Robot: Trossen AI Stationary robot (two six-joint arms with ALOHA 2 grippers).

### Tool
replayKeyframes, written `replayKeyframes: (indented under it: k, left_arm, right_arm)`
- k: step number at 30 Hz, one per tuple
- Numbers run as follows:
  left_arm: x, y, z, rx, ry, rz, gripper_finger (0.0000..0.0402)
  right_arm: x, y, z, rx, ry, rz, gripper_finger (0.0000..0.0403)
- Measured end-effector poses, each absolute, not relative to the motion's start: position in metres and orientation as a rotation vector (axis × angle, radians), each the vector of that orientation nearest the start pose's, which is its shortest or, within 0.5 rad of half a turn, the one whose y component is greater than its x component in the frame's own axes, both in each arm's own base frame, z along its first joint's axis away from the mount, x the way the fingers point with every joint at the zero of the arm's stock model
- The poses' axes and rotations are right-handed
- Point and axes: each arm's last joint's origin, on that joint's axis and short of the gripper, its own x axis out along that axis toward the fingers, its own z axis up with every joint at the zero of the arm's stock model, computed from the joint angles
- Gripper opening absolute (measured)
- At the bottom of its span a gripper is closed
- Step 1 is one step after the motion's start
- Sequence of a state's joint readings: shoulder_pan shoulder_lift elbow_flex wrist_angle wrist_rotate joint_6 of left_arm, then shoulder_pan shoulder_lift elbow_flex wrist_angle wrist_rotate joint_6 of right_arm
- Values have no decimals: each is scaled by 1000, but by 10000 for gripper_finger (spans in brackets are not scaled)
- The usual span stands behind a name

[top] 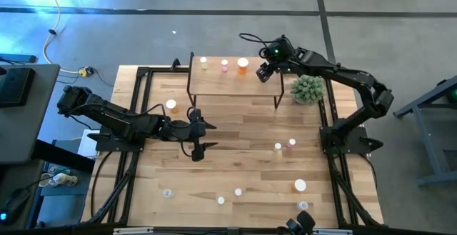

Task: Pick and place medicine bottles onto shelf by color
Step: Put the bottom green pill bottle aligned with the other green pill bottle on the shelf

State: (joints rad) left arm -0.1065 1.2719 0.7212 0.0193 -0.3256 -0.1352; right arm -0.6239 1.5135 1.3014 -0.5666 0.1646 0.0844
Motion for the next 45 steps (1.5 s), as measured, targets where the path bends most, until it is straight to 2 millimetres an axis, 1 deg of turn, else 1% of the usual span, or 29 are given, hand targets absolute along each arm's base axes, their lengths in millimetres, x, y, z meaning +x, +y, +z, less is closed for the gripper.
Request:
replayKeyframes:
  k: [3, 11, 15, 18, 21, 24, 28, 32, 37, 41, 45]
  left_arm:
    - [264, -19, 231, -15, 504, 248, 282]
    - [264, -19, 231, 9, 507, 243, 282]
    - [264, -19, 231, 8, 507, 245, 282]
    - [264, -19, 231, 8, 507, 245, 282]
    - [264, -19, 230, 5, 507, 240, 282]
    - [264, -22, 230, -15, 511, 192, 282]
    - [264, -30, 231, -51, 508, 143, 282]
    - [262, -43, 231, -49, 500, 98, 282]
    - [260, -61, 234, -37, 469, 28, 282]
    - [257, -74, 235, -15, 456, -26, 282]
    - [254, -85, 235, -11, 455, -66, 282]
  right_arm:
    - [262, -194, 311, 236, 753, -775, 188]
    - [260, -192, 348, 228, 737, -773, 188]
    - [257, -186, 362, 223, 769, -704, 188]
    - [257, -180, 367, 228, 801, -663, 188]
    - [256, -173, 367, 228, 843, -646, 188]
    - [257, -165, 366, 224, 879, -625, 188]
    - [260, -155, 364, 217, 924, -591, 188]
    - [261, -141, 361, 204, 968, -547, 188]
    - [254, -115, 351, 193, 982, -515, 188]
    - [243, -89, 345, 235, 957, -528, 188]
    - [238, -64, 339, 283, 915, -496, 188]
